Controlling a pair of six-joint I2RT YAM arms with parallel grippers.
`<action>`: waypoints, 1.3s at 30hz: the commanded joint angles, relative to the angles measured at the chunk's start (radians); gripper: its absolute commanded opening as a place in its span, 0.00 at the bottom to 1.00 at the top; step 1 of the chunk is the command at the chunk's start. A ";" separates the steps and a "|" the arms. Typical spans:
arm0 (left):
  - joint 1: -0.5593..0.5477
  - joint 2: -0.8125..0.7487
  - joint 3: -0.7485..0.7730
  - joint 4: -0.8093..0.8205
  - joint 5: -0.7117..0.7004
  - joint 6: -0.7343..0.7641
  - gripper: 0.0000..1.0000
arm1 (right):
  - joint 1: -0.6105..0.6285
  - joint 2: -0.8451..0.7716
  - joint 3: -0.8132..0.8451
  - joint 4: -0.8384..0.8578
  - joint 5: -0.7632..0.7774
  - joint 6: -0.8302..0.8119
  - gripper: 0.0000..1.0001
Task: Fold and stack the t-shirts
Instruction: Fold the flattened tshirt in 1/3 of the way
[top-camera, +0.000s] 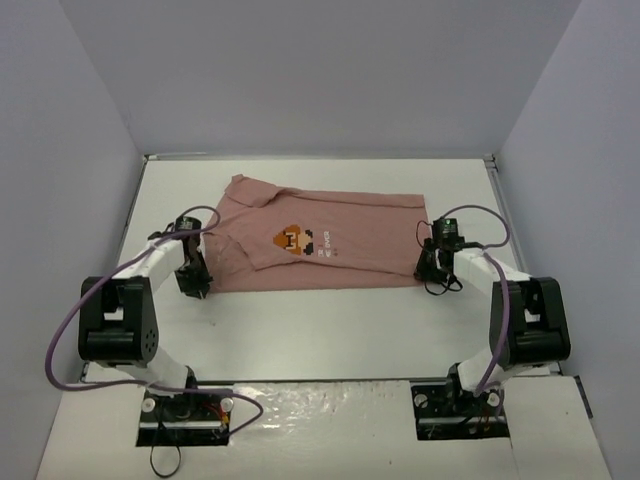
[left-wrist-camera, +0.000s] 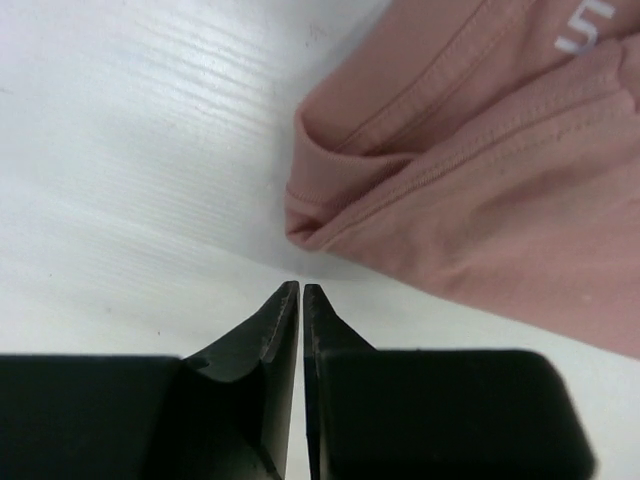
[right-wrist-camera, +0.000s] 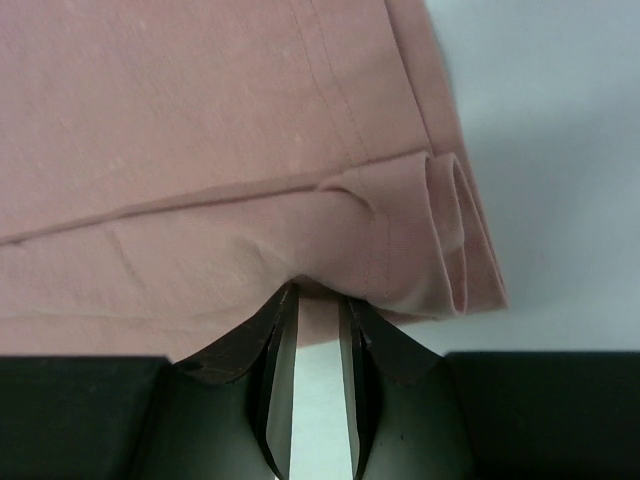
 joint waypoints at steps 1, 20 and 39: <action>0.005 -0.163 0.052 -0.028 0.077 0.011 0.17 | -0.004 -0.129 0.059 -0.128 0.044 0.019 0.22; -0.024 -0.170 0.106 0.054 0.225 0.015 0.45 | -0.078 -0.019 0.152 -0.200 0.170 0.099 0.31; -0.189 0.120 0.310 0.133 0.214 -0.217 0.45 | -0.080 0.018 0.162 -0.196 0.147 0.069 0.30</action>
